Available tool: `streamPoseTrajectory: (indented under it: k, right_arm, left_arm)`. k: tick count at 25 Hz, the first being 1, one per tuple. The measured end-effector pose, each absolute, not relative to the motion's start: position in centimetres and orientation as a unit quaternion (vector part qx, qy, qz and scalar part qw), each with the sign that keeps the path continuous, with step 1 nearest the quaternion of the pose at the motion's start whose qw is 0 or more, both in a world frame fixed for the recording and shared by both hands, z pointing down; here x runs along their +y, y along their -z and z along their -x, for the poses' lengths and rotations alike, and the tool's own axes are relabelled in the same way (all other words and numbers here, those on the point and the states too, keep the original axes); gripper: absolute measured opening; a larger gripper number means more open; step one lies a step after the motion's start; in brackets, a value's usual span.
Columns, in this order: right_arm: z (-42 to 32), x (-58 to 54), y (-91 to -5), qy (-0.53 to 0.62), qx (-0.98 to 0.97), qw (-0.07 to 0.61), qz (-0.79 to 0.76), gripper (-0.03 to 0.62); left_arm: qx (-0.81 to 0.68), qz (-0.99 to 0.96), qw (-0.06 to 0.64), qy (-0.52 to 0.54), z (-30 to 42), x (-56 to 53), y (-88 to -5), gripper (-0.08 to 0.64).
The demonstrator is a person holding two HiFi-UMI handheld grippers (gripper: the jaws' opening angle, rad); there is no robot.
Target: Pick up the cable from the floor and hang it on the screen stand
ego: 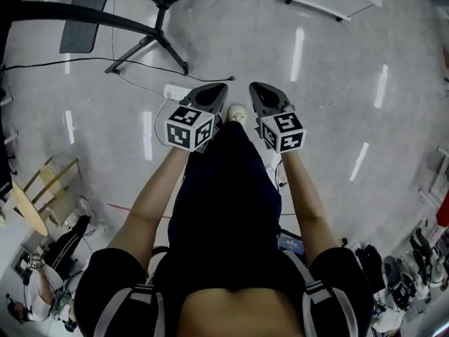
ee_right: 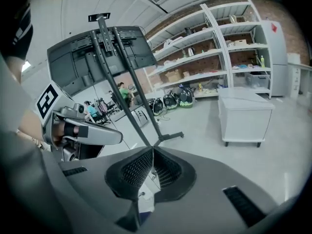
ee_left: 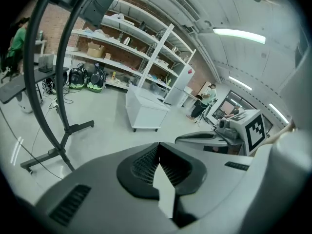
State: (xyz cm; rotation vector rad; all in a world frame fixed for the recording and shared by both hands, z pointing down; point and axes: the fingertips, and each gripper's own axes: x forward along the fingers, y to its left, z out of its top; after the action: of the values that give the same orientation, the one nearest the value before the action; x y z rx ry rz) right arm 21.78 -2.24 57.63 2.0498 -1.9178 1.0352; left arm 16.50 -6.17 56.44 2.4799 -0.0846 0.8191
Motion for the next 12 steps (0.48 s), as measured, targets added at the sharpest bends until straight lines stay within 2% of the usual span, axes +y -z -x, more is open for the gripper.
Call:
streamPoseTrajectory:
  k: [12]
  right_arm:
    - [-22.5,-2.9,-67.8,-0.374,-0.619,0.079,-0.686,0.026]
  left_arm:
    - [0.013,-0.909,0.249,-0.333,-17.4,-5.9,-66.9,0.008]
